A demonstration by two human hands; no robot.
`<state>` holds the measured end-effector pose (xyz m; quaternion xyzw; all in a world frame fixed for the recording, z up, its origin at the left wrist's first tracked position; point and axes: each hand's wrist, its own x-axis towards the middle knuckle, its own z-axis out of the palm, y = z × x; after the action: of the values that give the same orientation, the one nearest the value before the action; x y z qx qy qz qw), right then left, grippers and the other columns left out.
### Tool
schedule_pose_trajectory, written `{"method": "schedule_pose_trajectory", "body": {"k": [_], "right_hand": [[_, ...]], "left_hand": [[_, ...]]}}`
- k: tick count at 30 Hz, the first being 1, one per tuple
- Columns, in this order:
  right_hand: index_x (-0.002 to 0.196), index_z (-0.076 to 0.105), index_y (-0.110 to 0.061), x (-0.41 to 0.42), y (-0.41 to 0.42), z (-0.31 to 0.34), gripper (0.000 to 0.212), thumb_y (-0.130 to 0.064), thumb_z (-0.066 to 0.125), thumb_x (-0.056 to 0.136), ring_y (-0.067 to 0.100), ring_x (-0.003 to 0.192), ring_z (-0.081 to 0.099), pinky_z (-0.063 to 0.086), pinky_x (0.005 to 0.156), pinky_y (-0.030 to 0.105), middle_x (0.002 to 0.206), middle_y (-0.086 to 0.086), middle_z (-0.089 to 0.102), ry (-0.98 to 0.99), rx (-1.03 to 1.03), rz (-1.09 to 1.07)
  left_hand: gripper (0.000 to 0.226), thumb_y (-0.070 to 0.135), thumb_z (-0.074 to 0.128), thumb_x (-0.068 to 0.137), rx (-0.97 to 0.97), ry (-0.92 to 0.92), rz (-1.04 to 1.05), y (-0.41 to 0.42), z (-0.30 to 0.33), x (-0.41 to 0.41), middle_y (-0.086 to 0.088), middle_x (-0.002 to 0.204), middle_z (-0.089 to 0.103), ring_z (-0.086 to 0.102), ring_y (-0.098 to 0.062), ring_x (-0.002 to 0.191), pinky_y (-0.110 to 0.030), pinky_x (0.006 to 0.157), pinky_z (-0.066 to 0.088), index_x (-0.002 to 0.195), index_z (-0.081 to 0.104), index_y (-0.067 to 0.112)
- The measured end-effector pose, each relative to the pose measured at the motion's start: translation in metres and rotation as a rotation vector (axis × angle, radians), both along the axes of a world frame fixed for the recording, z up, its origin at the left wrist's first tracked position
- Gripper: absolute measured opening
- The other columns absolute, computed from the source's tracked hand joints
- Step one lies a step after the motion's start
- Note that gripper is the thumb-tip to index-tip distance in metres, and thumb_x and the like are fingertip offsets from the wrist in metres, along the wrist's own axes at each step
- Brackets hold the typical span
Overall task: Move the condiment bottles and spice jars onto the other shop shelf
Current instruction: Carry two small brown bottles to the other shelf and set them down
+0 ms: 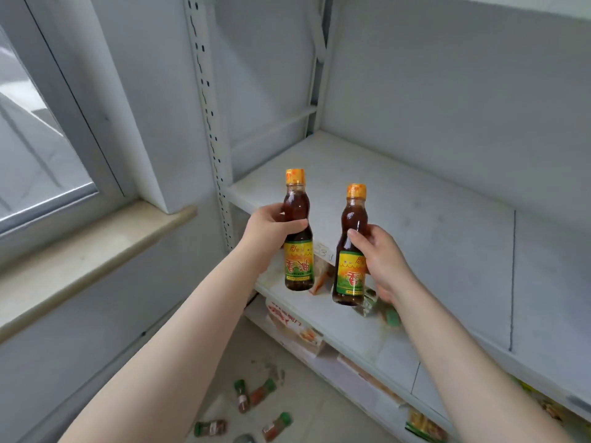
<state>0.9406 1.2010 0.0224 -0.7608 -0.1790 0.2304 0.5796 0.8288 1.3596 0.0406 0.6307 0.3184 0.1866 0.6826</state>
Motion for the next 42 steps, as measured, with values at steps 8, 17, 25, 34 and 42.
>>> {"method": "schedule_pose_trajectory", "body": {"k": [8,17,25,34,42], "right_hand": [[0.121,0.051,-0.012,0.068,0.067,0.007,0.03,-0.023,0.057,0.093,0.023,0.103,0.063,0.051,0.086,0.04,0.116,0.008,0.064,0.008,0.065,-0.137],[0.117,0.049,-0.009,0.167,0.143,-0.004,0.029,-0.016,0.06,0.091,0.02,0.103,0.059,0.049,0.084,0.033,0.116,0.007,0.06,-0.127,0.118,-0.171],[0.111,0.049,-0.011,0.214,0.175,-0.021,0.027,-0.009,0.063,0.088,0.006,0.089,0.057,0.043,0.073,0.017,0.105,-0.001,0.059,-0.248,0.141,-0.106],[0.114,0.046,-0.017,0.226,0.174,-0.038,0.036,-0.013,0.067,0.085,0.018,0.105,0.061,0.048,0.09,0.028,0.115,0.006,0.063,-0.291,0.149,-0.025],[0.123,0.047,-0.024,0.224,0.163,-0.059,0.048,-0.009,0.069,0.084,0.023,0.111,0.061,0.049,0.095,0.036,0.122,0.006,0.063,-0.231,0.137,0.022]], "left_hand": [[0.038,0.002,0.073,0.077,0.018,-0.039,-0.009,0.074,0.012,0.073,-0.006,0.105,0.069,0.065,-0.023,0.094,-0.04,0.088,0.052,0.112,0.062,0.009],[0.045,0.0,0.073,0.077,0.16,-0.136,0.005,0.125,-0.005,0.159,-0.002,0.109,0.061,0.058,-0.016,0.094,-0.032,0.081,0.044,0.119,0.06,0.012],[0.052,-0.004,0.075,0.073,0.187,-0.101,-0.032,0.161,-0.032,0.205,-0.003,0.114,0.066,0.062,-0.019,0.103,-0.035,0.094,0.048,0.121,0.061,0.012],[0.054,-0.009,0.068,0.078,0.16,-0.186,-0.212,0.184,-0.047,0.208,-0.007,0.121,0.065,0.063,-0.018,0.111,-0.03,0.096,0.047,0.125,0.056,0.015],[0.058,0.011,0.079,0.073,0.23,-0.147,-0.145,0.181,-0.079,0.202,0.0,0.126,0.061,0.055,-0.016,0.121,-0.034,0.102,0.043,0.124,0.054,0.02]]}}
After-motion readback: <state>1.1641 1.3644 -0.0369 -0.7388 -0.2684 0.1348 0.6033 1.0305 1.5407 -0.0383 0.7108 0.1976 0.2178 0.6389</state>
